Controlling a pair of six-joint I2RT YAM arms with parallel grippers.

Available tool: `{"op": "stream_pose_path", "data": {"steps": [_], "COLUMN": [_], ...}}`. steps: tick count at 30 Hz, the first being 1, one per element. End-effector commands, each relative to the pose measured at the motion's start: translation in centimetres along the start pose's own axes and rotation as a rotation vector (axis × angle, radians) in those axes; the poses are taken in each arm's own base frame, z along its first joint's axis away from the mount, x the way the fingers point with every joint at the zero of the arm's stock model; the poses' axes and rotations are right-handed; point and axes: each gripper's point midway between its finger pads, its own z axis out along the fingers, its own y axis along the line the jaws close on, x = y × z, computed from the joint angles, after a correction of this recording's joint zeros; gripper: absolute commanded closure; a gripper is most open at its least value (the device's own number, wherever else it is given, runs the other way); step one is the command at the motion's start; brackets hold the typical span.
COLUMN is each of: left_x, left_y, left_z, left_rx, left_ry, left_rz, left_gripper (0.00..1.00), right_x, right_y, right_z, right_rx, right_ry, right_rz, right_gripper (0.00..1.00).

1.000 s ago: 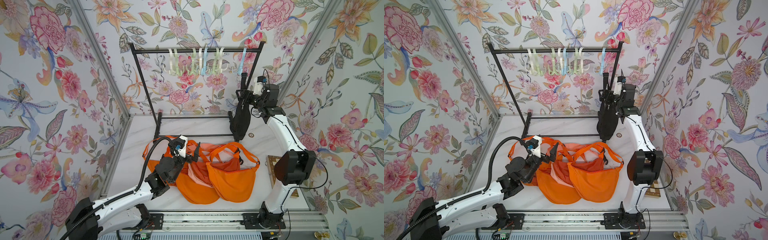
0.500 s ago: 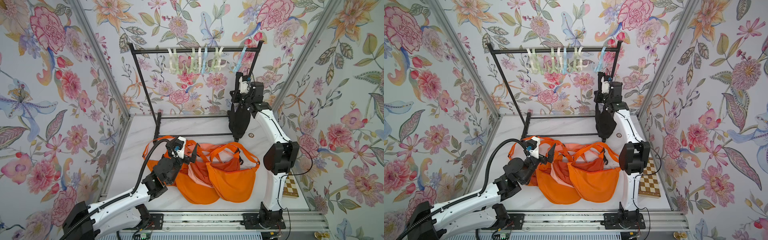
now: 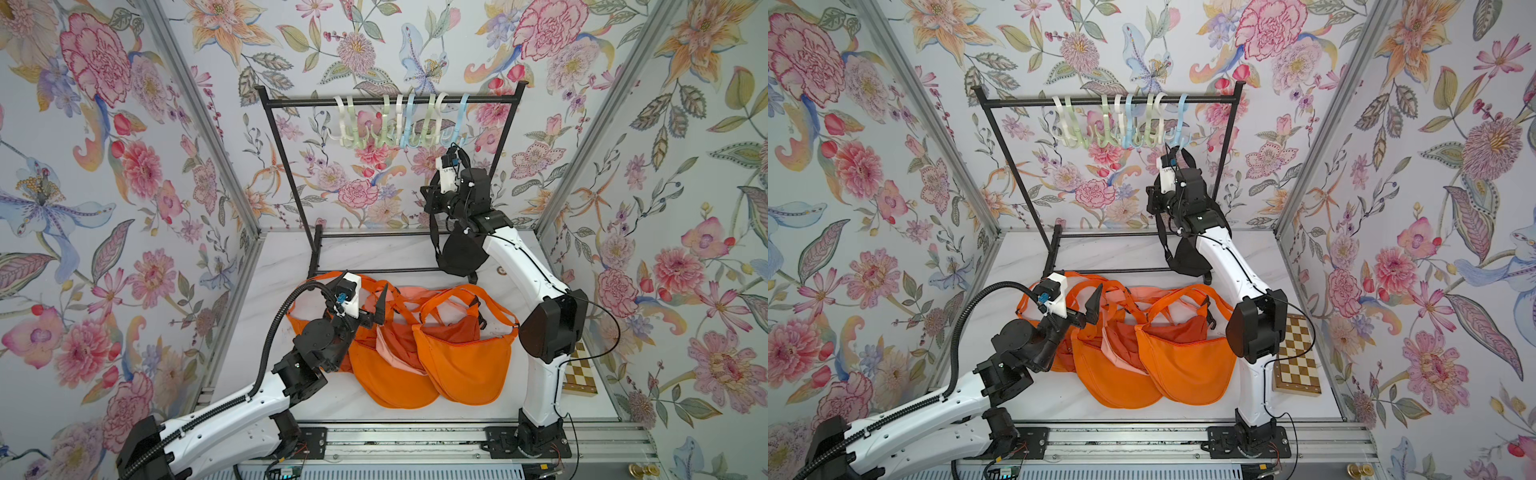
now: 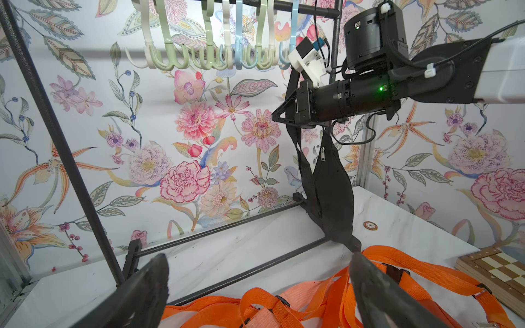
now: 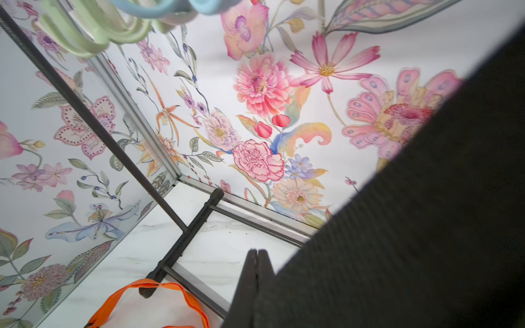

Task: Take the bag off the hook
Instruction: Adjust the hanger on the clothesline.

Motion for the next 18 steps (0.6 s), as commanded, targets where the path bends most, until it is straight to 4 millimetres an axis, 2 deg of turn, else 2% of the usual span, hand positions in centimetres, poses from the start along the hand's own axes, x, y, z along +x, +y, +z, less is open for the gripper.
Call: {"op": "stream_pose_path", "data": {"steps": [1,9,14,18], "left_x": [0.0,-1.2,-1.8,-2.1], "left_y": [1.1,2.4,2.8,3.0], "left_z": [-0.5,-1.7,-1.8,-1.5], "left_rx": [-0.038,-0.068,-0.089,-0.105], "left_ry": [0.008,-0.007,-0.01,-0.016], "left_rz": [0.023,0.031,0.05,0.071], "left_gripper": [0.01,0.01,0.01,0.01], "right_x": [-0.1,1.8,2.7,3.1], "right_y": [1.5,6.0,7.6,8.0], "right_z": [1.7,5.8,7.6,7.9], "right_rx": [-0.014,-0.08,-0.112,-0.123], "right_ry": [-0.018,-0.018,-0.019,-0.011], "right_rz": [0.029,0.062,0.088,0.087], "right_gripper": [0.99,0.99,0.99,0.87]}}
